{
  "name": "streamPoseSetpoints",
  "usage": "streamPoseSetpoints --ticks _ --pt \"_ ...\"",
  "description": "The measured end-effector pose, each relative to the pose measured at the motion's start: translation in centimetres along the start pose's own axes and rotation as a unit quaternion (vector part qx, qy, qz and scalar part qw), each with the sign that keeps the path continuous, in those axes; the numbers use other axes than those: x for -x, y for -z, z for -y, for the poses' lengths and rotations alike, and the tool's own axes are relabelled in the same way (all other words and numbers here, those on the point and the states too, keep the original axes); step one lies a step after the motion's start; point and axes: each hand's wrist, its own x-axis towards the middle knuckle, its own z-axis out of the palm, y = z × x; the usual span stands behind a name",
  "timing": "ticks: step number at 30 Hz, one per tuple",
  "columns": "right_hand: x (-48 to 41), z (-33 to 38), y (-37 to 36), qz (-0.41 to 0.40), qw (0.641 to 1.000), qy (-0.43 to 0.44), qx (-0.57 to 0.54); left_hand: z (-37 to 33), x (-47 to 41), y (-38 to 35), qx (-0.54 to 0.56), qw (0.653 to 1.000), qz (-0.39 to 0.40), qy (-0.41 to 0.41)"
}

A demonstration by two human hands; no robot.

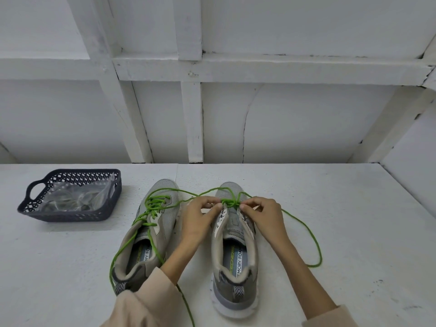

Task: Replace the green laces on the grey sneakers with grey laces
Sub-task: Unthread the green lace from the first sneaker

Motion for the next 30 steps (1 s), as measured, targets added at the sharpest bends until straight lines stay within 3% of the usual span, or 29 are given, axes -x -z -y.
streamPoseSetpoints --ticks 3,6,10,19,24,30 --pt "0.0 0.3 -0.1 0.011 0.998 0.010 0.062 -0.4 -0.4 0.4 -0.095 0.994 0.004 -0.056" --pt "0.1 0.6 -0.1 0.033 0.992 0.017 0.125 -1.4 -0.9 0.7 -0.258 0.963 0.008 -0.081" --pt "0.1 0.7 0.1 0.041 0.991 0.022 0.123 -1.8 -1.4 0.1 -0.329 0.936 0.026 -0.121" --pt "0.0 0.1 0.6 0.045 0.998 0.011 0.049 -0.7 -0.7 0.4 -0.191 0.974 0.044 -0.117" --pt "0.0 0.6 0.4 0.059 0.992 0.012 0.115 -1.0 -0.9 0.3 -0.241 0.962 0.051 -0.120" --pt "-0.2 0.2 1.7 0.085 0.995 -0.038 -0.043 -0.9 -0.5 0.0 -0.197 0.973 0.033 -0.112"
